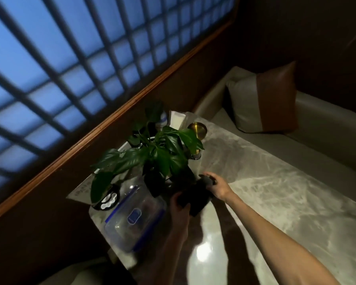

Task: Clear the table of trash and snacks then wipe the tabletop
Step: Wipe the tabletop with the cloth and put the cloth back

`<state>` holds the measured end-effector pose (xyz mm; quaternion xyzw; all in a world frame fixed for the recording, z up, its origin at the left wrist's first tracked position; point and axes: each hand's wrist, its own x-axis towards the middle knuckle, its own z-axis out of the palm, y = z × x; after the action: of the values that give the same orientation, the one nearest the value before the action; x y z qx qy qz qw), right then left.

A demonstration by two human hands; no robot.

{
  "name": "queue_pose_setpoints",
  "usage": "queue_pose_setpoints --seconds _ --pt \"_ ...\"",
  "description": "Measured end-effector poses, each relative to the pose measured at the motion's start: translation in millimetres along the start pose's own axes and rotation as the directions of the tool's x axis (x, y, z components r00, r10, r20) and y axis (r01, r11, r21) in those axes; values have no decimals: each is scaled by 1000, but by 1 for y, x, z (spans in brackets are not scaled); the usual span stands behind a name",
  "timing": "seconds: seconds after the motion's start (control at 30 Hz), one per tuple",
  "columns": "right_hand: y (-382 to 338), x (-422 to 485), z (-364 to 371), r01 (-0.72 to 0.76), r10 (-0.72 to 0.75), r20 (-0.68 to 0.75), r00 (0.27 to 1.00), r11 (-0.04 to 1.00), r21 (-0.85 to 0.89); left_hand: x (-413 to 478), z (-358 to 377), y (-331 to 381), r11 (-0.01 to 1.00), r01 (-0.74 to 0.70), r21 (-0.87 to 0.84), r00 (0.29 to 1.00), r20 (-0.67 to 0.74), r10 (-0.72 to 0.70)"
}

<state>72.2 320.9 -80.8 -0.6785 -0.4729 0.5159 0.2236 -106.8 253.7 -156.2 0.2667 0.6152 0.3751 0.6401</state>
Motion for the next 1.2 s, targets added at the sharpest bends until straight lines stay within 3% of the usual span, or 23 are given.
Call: queue_pose_setpoints --seconds 0.1,0.23,0.4,0.5,0.6,0.63,0.67,0.7,0.77,0.8,0.87,1.0,1.1,1.2 --pt "-4 38 20 7 -11 -116 993 999 -41 15 18 26 1000 -16 3 986 -164 17" --pt "-8 59 42 92 -94 -111 989 995 -31 33 27 32 986 2 166 960 -278 45" --pt "6 69 52 161 -167 -86 982 985 -67 31 21 19 919 19 393 973 -220 75" --pt "5 63 49 104 -108 -10 994 973 -208 33 27 14 880 -19 475 960 -238 149" --pt "9 56 55 150 -163 -179 970 985 -83 39 22 6 813 -39 581 942 -250 224" --pt "15 52 57 116 -115 -188 975 993 -4 39 20 3 742 -22 670 944 -230 236" --pt "22 47 60 129 -118 -186 975 991 46 41 18 -3 606 -23 795 952 -168 256" --pt "30 43 61 149 -148 -187 971 989 -5 44 16 -12 469 -51 881 951 -101 293" --pt "37 44 62 245 -308 -172 936 918 -311 46 17 -22 337 -65 939 980 -3 197" --pt "46 48 64 293 -383 -90 919 820 -492 44 18 -19 319 -47 947 991 5 133" --pt "57 54 64 323 -411 -10 912 731 -601 40 13 -10 263 -60 963 992 29 121" --pt "62 43 65 251 -285 47 957 738 -627 31 6 -7 125 -209 970 971 191 141" --pt "54 29 66 195 -279 -2 960 678 -709 23 3 0 120 -271 955 954 250 162" --pt "50 21 56 242 -270 78 960 652 -719 11 5 19 160 -273 949 950 240 199"
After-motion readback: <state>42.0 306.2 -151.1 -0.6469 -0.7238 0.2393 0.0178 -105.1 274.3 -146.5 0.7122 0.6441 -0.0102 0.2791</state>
